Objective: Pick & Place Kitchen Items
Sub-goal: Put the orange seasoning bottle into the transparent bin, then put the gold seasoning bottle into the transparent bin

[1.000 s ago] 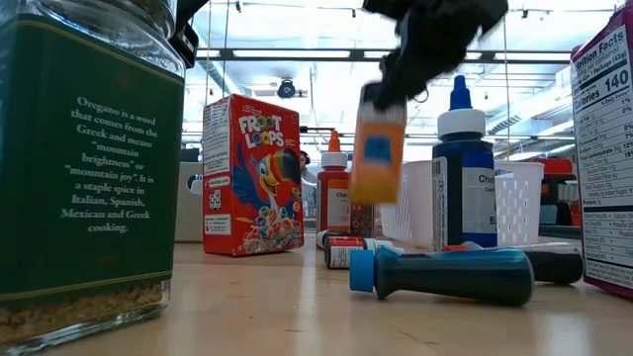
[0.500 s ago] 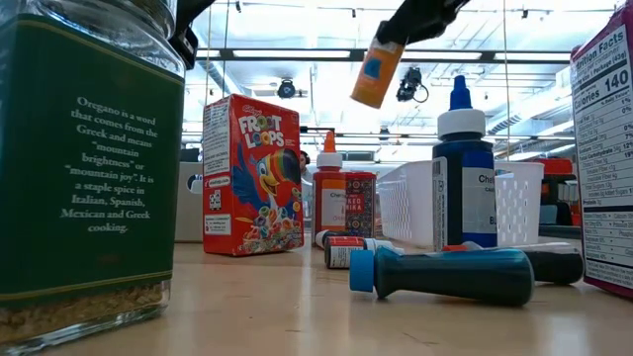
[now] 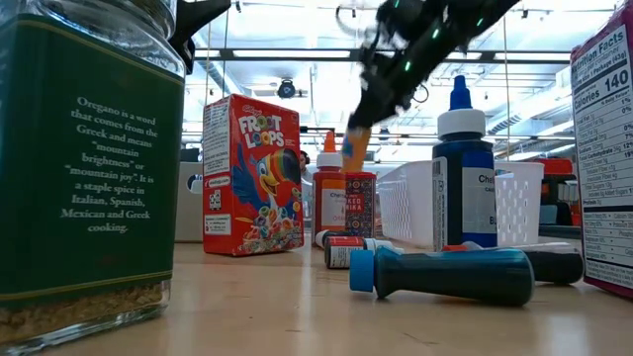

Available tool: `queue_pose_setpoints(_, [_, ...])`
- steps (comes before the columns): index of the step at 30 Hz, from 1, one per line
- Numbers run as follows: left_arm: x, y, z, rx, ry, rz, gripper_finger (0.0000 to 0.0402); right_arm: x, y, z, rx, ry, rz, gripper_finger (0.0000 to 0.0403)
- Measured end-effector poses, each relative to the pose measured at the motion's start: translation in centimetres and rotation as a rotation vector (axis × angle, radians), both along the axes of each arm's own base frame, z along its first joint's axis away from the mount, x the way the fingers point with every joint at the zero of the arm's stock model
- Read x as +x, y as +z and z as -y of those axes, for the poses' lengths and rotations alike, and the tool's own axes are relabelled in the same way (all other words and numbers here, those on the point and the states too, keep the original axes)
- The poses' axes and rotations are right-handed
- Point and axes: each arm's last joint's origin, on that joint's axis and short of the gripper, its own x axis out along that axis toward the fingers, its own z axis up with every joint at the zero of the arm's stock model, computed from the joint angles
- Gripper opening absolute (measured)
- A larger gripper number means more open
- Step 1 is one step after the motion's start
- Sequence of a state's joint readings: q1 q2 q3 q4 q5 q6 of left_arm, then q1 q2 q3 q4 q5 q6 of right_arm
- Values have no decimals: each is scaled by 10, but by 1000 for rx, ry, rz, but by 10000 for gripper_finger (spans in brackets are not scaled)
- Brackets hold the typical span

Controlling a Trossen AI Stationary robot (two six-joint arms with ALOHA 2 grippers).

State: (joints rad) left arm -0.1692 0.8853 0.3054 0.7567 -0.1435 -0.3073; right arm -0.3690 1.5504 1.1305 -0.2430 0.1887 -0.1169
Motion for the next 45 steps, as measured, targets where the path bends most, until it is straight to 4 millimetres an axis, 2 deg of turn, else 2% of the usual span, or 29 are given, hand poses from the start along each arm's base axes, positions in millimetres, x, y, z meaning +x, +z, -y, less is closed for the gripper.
queue_pose_setpoints(5, [0,0,1,77,-34,5,134,5,-28,30,79,-26,-21,225])
queue_pose_setpoints(11, [0,0,4,239,-108,25,134,1,-48,56,147,-62,-27,226])
queue_pose_setpoints(17, [-1,0,5,300,-121,32,134,-4,-58,72,173,-90,-40,228])
queue_pose_setpoints(24, [0,0,5,284,-109,27,134,-3,-73,83,188,-109,-49,247])
queue_pose_setpoints(37, [0,0,5,282,-111,27,134,-3,-74,84,170,-117,-63,264])
queue_pose_setpoints(45, [0,0,5,214,-122,20,134,-9,-45,70,98,-90,-52,299])
